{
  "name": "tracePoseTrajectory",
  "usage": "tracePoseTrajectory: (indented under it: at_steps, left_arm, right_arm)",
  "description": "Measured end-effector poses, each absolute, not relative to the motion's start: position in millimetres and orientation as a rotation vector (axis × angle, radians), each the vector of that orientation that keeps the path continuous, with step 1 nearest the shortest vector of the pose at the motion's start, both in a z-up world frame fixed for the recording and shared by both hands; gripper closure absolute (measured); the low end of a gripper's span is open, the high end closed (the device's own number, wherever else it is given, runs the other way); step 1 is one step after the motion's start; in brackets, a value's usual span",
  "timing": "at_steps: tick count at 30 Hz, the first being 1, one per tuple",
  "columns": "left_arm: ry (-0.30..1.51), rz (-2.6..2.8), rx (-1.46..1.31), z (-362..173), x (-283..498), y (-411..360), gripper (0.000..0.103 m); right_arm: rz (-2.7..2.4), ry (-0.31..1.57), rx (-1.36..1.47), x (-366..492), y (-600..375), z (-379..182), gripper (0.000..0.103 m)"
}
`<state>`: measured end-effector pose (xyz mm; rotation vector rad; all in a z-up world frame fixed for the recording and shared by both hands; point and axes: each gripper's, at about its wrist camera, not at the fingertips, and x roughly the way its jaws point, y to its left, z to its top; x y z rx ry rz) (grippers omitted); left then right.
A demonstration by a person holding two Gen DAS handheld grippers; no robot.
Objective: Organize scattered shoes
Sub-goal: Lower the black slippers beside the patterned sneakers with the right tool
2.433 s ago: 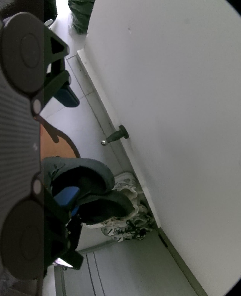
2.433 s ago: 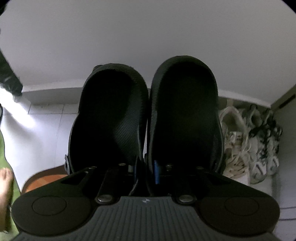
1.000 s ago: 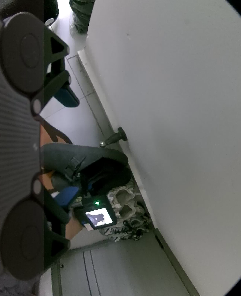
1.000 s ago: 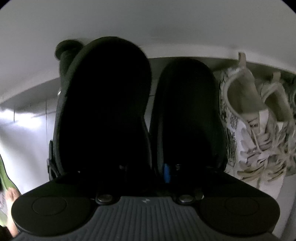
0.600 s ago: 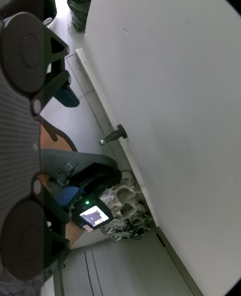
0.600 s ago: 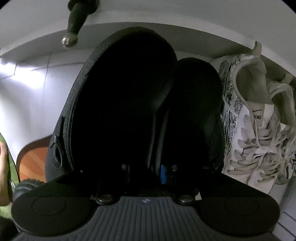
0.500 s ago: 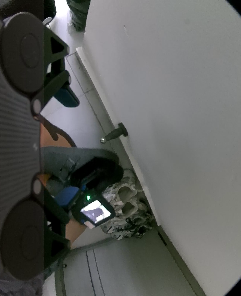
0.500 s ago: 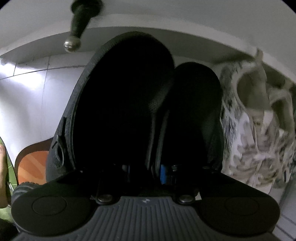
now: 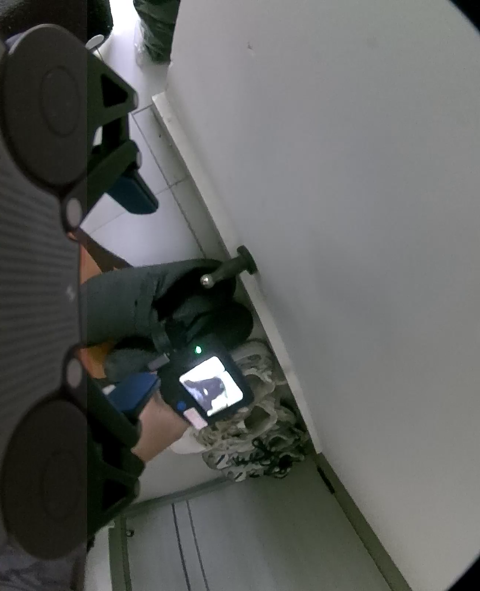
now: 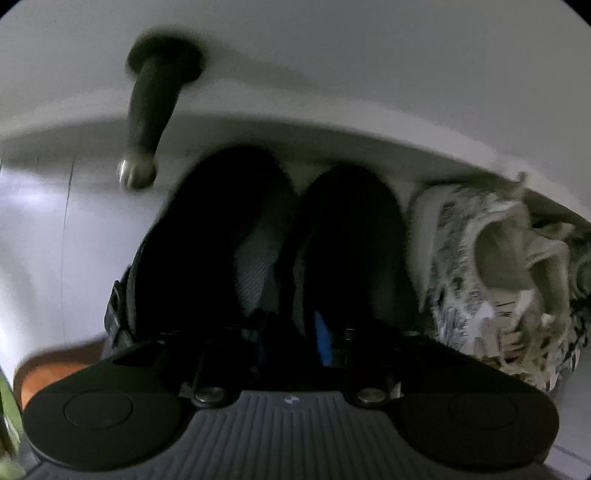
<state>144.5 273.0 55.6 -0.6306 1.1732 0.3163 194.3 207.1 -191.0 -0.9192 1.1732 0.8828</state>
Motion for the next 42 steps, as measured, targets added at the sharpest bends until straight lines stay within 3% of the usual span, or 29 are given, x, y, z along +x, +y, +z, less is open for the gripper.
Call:
tracePoseTrajectory:
  at_steps: [5, 9, 19, 24, 42]
  left_arm:
    - [1.172, 0.338, -0.638, 52.5, 144.3, 278.6, 0.009]
    - [1.173, 0.349, -0.635, 50.3, 145.7, 280.9, 0.009]
    - [1.183, 0.350, -0.615, 46.2, 149.7, 276.8, 0.009]
    - [1.176, 0.359, -0.634, 44.9, 151.8, 280.5, 0.009]
    - [1.192, 0.343, -0.639, 40.1, 153.9, 283.0, 0.009]
  right_arm:
    - [0.859, 1.101, -0.584, 188.3, 163.1, -134.6, 0.022]
    - [0.836, 1.099, -0.488, 193.8, 137.7, -127.6, 0.018]
    - [0.801, 1.153, -0.339, 182.0, 99.4, -144.5, 0.017]
    - [0.857, 1.207, -0.282, 156.1, 94.4, -147.9, 0.006]
    - [0.801, 1.206, -0.375, 142.6, 139.1, -207.5, 0.000]
